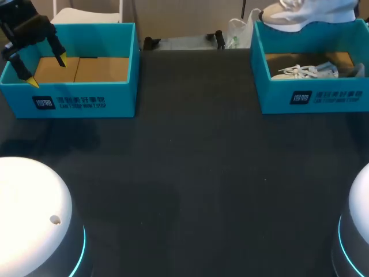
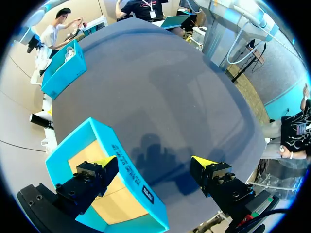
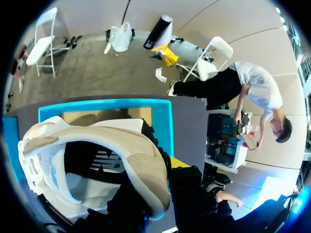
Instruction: Take the shoe out of the shoebox, open the shoe tongue, remove and reinsert the insole, then place the shoe into the shoebox
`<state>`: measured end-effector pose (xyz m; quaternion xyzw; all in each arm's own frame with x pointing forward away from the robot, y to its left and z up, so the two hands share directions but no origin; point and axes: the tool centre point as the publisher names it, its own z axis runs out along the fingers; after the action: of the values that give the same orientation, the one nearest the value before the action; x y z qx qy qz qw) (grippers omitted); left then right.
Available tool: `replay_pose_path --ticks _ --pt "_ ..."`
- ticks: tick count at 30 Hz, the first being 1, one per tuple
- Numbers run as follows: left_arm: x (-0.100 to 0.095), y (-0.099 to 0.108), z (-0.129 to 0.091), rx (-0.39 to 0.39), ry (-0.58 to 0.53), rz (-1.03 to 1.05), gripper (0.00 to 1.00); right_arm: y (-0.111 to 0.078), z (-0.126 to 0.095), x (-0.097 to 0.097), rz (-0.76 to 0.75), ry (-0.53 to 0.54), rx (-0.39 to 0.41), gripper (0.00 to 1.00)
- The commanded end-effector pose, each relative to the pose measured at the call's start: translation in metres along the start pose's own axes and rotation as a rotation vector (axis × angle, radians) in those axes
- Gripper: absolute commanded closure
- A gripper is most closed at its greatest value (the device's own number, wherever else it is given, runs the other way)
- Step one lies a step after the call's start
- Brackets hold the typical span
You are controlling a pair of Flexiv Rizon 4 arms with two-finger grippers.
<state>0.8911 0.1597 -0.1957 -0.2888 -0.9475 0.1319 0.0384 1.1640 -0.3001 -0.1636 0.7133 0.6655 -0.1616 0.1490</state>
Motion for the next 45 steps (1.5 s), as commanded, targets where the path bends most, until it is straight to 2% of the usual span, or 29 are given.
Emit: replay_pose_path --ticks 1,3,5,7,12,14,26,36,45 --pt "0.000 0.001 0.000 -0.002 0.002 0.000 0.00 -0.013 0.017 -0.005 0.009 0.021 -0.041 1.00" --pt "0.000 0.001 0.000 -0.002 0.002 0.000 0.00 -0.014 0.021 -0.006 0.003 0.020 -0.026 1.00" --pt "0.000 0.001 0.000 -0.002 0.002 0.000 0.00 -0.015 0.025 -0.006 -0.004 0.037 -0.045 1.00" --pt "0.000 0.001 0.000 -0.002 0.002 0.000 0.00 -0.017 0.029 -0.006 0.001 0.021 -0.014 1.00" --pt "0.000 0.001 0.000 -0.002 0.002 0.000 0.00 -0.020 0.043 -0.007 0.003 0.007 -0.041 1.00" --pt "0.000 0.001 0.000 -0.002 0.002 0.000 0.00 -0.019 0.049 -0.007 0.005 0.050 -0.011 1.00" --pt "0.000 0.001 0.000 -0.002 0.002 0.000 0.00 -0.019 0.049 -0.007 0.005 0.050 -0.011 1.00" --pt "0.000 0.001 0.000 -0.002 0.002 0.000 0.00 -0.019 0.080 -0.005 0.016 0.096 -0.030 1.00" --pt "0.000 0.001 0.000 -0.002 0.002 0.000 0.00 -0.013 0.098 0.000 0.039 0.066 -0.033 1.00"
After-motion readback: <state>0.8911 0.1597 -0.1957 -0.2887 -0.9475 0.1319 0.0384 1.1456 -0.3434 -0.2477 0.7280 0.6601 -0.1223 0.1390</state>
